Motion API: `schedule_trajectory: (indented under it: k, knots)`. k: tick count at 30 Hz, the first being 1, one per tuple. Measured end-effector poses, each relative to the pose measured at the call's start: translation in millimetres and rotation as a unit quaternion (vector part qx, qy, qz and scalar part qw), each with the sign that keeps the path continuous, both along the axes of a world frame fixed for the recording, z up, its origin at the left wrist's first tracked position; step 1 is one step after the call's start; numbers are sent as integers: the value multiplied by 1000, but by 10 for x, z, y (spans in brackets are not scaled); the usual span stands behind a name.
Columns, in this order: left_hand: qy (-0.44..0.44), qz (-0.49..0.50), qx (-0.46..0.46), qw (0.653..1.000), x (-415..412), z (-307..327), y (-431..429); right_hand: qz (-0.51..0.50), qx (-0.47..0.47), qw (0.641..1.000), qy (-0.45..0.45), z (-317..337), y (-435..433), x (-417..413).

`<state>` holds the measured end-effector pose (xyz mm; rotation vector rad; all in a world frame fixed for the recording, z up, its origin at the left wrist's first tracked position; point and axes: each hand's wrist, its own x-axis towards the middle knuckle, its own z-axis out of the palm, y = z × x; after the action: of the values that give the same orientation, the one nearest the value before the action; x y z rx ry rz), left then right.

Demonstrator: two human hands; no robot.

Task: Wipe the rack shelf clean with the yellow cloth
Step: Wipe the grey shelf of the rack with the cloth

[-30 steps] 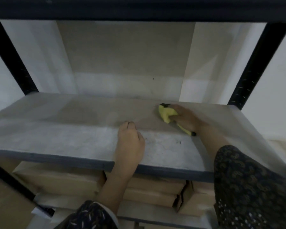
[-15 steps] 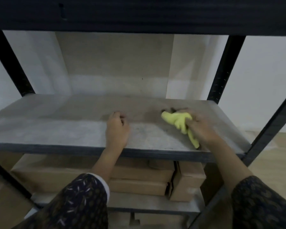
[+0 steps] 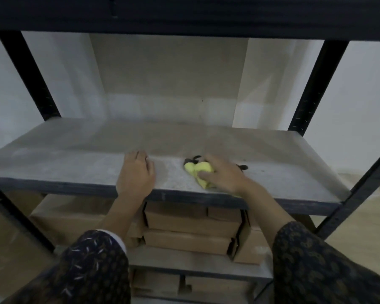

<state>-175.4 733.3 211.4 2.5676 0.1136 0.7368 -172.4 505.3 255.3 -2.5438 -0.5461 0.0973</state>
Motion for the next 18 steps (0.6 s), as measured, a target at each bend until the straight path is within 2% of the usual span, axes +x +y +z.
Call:
schedule_trajectory:
  k: [2, 4, 6, 8, 10, 13, 15, 18]
  knots:
    - [6, -8, 0, 1000, 12, 10, 14, 66, 72, 995, 21, 23, -27, -132]
    - [12, -12, -12, 1000, 17, 74, 50, 82, 117, 989, 35, 55, -85, -202]
    - [7, 4, 26, 1000, 44, 139, 159, 16, 174, 985, -8, 100, -132, -112]
    - [23, 29, 80, 996, 65, 152, 296, -123, 188, 967, -121, 146, -216, 173]
    - [43, 20, 85, 995, 79, 105, 378, -268, 155, 938, -156, 150, -329, 559]
    - [42, 3, 64, 997, 104, 46, 384, -382, 42, 920, -75, -30, -392, 1064]
    - [38, 3, 60, 997, 125, 32, 385, -389, -30, 919, -58, -159, -304, 1262]
    - [30, -1, 51, 998, 157, 17, 383, -344, -73, 934, -54, -184, -171, 1522]
